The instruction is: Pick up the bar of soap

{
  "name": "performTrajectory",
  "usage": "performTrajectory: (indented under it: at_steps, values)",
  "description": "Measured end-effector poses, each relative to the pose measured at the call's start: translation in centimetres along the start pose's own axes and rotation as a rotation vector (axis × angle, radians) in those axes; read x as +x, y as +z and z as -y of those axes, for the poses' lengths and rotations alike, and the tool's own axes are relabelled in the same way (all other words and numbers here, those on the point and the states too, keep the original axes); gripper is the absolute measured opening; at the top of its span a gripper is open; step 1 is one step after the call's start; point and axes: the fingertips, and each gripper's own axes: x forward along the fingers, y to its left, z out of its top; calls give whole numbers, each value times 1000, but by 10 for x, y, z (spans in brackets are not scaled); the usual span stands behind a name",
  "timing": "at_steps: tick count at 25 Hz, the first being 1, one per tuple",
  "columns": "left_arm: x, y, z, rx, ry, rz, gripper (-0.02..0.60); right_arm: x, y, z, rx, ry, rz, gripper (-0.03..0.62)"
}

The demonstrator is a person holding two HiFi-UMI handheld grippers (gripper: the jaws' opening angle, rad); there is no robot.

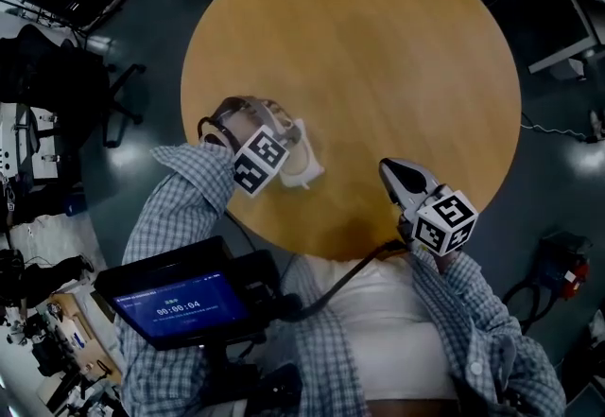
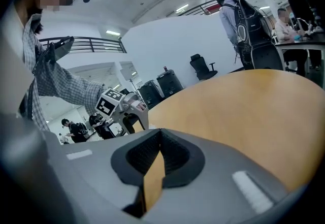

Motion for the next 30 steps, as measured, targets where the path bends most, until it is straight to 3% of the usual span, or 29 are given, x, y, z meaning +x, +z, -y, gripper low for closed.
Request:
performTrajectory:
  at_steps: [11, 15, 20, 24, 30]
  values:
    - [6, 12, 0, 147, -142, -24, 276, -7, -6, 11, 48, -39, 0, 3]
    - [9, 12, -2, 130, -136, -8, 270, -9, -10, 15, 55, -43, -2, 3]
    - [-5, 20, -3, 18, -69, 54, 258, -12, -6, 7, 50, -32, -7, 3]
    - [-4, 33, -14, -169, 63, 182, 255, -8, -12, 7, 46, -15, -9, 3]
    - [-16, 26, -12, -447, 199, 270, 255, -10, -14, 0, 29, 7, -13, 3]
